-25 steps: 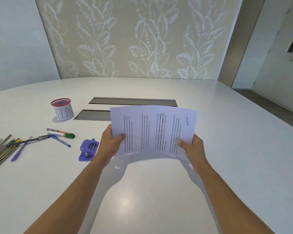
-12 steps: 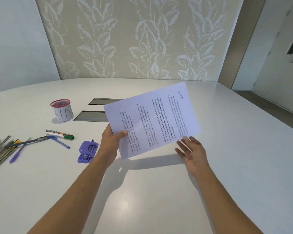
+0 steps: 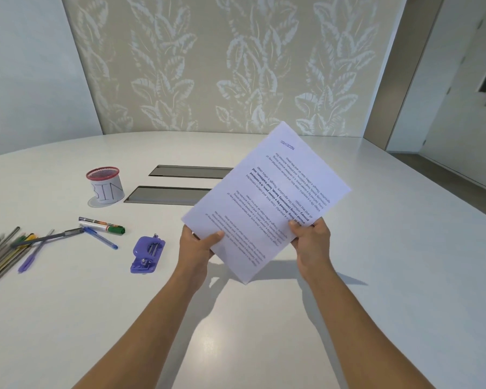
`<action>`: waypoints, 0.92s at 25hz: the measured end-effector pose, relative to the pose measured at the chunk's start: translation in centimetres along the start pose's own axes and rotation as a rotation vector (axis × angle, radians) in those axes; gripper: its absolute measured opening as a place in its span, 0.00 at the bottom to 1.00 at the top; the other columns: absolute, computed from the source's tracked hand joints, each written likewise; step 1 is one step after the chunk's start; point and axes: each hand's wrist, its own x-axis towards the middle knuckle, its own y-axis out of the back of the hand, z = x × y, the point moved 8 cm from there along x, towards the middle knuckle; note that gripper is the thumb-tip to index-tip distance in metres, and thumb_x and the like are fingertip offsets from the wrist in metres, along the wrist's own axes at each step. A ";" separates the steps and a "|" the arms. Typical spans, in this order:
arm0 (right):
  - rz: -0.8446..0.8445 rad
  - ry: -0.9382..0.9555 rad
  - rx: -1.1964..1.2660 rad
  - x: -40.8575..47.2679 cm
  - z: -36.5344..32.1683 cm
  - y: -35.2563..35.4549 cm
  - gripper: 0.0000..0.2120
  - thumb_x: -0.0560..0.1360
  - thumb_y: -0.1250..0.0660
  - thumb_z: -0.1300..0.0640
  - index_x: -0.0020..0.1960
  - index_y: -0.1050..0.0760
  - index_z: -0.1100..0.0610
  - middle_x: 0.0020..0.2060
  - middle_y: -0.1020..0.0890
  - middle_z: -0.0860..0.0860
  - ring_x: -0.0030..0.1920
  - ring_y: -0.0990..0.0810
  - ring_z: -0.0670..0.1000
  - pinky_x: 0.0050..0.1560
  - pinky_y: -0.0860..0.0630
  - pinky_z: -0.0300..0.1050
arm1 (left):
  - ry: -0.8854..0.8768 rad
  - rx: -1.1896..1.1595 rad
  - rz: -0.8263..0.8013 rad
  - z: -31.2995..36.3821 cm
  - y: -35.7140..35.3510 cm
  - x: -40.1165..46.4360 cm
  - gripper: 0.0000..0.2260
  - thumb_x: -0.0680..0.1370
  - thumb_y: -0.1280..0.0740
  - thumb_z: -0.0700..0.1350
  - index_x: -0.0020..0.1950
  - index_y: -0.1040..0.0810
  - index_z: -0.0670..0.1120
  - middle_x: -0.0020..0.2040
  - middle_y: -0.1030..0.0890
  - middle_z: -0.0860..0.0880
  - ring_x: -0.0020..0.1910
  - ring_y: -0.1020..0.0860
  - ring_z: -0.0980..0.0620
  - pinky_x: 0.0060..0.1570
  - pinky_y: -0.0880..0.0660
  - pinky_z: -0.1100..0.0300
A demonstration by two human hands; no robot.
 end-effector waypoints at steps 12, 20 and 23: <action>-0.292 0.185 -0.433 1.4 -7.3 -3.7 0.20 0.75 0.36 0.73 0.54 0.23 0.49 0.52 0.15 0.47 0.53 0.16 0.49 0.55 0.19 0.49 | -0.098 0.289 -0.236 7.5 -2.0 3.0 0.20 0.69 0.24 0.42 0.59 0.24 0.53 0.46 0.15 0.51 0.47 0.17 0.49 0.44 0.21 0.55; -0.225 0.331 -0.449 0.7 -8.6 -5.9 0.15 0.76 0.35 0.69 0.50 0.25 0.49 0.49 0.15 0.47 0.49 0.16 0.48 0.48 0.19 0.44 | -0.332 0.219 -0.095 10.5 -4.9 2.6 0.11 0.74 0.32 0.39 0.53 0.24 0.51 0.52 0.16 0.52 0.48 0.17 0.51 0.44 0.21 0.58; -0.216 0.292 -0.485 -0.3 -5.7 -5.1 0.17 0.76 0.37 0.69 0.56 0.24 0.49 0.53 0.16 0.49 0.54 0.18 0.50 0.50 0.21 0.43 | -0.301 0.280 -0.013 7.6 -3.9 1.9 0.11 0.75 0.33 0.38 0.50 0.26 0.54 0.48 0.16 0.54 0.45 0.18 0.54 0.44 0.22 0.57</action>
